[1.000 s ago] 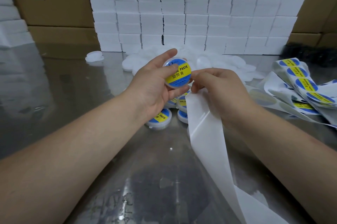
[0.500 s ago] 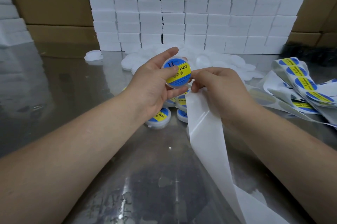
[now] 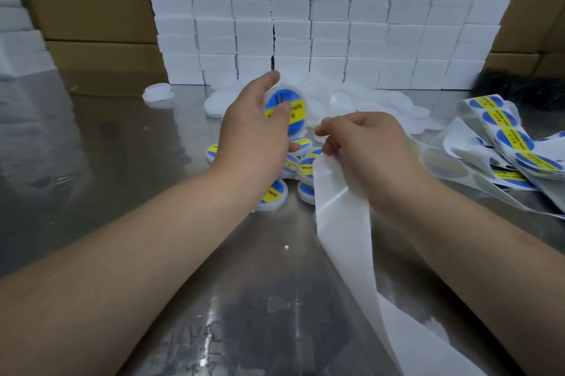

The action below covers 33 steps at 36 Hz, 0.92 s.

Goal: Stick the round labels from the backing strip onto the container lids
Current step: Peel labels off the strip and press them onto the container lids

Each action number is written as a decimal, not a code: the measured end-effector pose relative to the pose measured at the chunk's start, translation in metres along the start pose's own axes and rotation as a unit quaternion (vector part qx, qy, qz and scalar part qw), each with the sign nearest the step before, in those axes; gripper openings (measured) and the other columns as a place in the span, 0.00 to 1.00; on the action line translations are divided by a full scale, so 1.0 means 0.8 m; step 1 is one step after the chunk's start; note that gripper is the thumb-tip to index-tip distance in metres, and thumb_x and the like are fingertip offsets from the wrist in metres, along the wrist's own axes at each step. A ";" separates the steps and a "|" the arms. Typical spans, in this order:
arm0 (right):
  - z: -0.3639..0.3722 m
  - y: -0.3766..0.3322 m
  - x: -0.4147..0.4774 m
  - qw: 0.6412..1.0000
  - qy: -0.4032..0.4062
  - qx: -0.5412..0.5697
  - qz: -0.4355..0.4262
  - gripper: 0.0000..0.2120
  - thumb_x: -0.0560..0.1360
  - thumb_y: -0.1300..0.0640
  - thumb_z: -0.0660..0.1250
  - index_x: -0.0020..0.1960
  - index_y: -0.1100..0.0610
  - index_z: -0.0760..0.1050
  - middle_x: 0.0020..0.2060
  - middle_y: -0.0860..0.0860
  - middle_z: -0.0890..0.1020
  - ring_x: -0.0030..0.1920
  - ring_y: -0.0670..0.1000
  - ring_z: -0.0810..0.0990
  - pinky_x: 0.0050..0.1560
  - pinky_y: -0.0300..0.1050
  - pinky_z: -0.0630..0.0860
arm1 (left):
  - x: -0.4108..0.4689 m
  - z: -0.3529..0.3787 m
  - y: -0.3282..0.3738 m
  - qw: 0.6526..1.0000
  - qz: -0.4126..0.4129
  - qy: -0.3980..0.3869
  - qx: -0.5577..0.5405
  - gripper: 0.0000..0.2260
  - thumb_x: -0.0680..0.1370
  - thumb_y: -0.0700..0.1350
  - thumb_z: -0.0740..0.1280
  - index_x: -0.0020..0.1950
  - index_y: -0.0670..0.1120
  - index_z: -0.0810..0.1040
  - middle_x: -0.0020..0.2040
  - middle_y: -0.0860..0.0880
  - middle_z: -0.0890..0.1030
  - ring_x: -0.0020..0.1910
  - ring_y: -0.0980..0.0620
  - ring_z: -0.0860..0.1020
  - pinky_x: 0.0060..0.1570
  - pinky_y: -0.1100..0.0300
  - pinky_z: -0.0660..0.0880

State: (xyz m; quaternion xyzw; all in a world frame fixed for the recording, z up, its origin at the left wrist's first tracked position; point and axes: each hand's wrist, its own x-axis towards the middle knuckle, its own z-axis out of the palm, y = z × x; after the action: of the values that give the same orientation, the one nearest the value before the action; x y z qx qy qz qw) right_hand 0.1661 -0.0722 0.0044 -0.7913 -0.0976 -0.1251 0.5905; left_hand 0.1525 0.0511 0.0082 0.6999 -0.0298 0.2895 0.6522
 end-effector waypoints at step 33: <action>-0.003 -0.002 -0.007 0.984 -0.019 -0.137 -0.110 0.25 0.79 0.45 0.54 0.37 0.60 0.79 0.30 0.48 0.80 0.32 0.47 0.75 0.38 0.43 0.71 | -0.002 -0.004 0.001 0.985 0.082 -0.061 0.139 0.13 0.79 0.47 0.60 0.37 0.59 0.74 0.36 0.59 0.78 0.37 0.60 0.77 0.40 0.63 0.74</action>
State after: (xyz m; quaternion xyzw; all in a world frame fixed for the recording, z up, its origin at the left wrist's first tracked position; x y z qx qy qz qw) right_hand 0.1601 -0.0739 0.0045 -0.8516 -0.1770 -0.1859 0.4570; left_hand 0.1498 0.0531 0.0082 0.7955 -0.0860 0.3004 0.5192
